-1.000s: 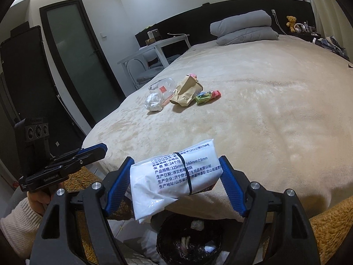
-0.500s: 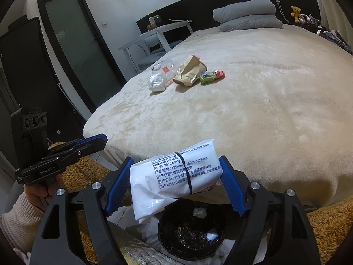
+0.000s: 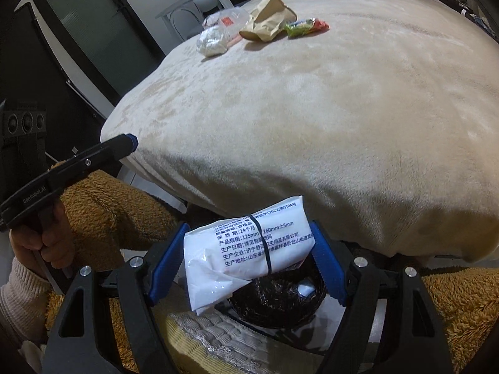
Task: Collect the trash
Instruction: 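Lower both held items to the black bin and open both tools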
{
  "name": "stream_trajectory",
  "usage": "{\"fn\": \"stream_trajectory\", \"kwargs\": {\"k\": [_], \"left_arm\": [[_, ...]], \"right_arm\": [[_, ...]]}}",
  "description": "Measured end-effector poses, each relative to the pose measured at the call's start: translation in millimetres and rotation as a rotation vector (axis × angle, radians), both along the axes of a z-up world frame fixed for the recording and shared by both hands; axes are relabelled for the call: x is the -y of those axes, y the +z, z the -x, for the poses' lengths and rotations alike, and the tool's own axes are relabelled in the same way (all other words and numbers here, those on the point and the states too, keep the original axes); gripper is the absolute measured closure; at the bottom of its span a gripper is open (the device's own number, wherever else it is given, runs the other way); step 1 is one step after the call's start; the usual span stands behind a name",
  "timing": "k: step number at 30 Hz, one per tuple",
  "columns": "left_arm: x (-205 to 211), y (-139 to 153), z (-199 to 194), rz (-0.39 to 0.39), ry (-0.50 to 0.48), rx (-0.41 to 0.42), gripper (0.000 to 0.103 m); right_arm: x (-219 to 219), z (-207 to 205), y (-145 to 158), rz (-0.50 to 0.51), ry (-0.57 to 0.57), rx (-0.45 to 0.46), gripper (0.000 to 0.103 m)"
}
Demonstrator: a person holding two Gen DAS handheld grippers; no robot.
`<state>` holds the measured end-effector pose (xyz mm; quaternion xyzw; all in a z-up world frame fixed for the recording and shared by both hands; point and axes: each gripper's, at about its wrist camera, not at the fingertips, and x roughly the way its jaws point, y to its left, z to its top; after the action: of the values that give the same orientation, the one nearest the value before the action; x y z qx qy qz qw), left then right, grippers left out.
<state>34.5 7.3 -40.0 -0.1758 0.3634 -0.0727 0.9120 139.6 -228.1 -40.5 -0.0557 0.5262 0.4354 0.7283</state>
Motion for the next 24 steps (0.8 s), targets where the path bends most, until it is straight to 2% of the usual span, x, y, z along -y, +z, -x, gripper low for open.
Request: {"fn": "stream_trajectory", "kwargs": {"k": [9,13,15,16,24], "left_arm": [[-2.3,-7.8,-8.3,0.009,0.013,-0.048,0.080],[-1.4,-9.5,-10.6,0.006,0.011,-0.057,0.080],[-1.8,-10.3,-11.1,0.006,0.015,-0.062,0.080],[-1.9,-10.5,-11.4,0.002,0.018,-0.065,0.080],[-4.8,-9.2,-8.0,-0.011,0.039,-0.061,0.080]], "right_arm": [[-15.4,4.1,-29.2,0.098,0.047,-0.094,0.025],[-18.7,2.9,-29.9,0.098,0.042,-0.108,0.024],[-18.8,3.1,-30.9,0.087,0.042,-0.119,0.017],[-21.2,3.4,-31.1,0.084,0.045,-0.120,0.016],[-26.8,3.4,-25.0,0.064,0.044,-0.098,0.014]]}}
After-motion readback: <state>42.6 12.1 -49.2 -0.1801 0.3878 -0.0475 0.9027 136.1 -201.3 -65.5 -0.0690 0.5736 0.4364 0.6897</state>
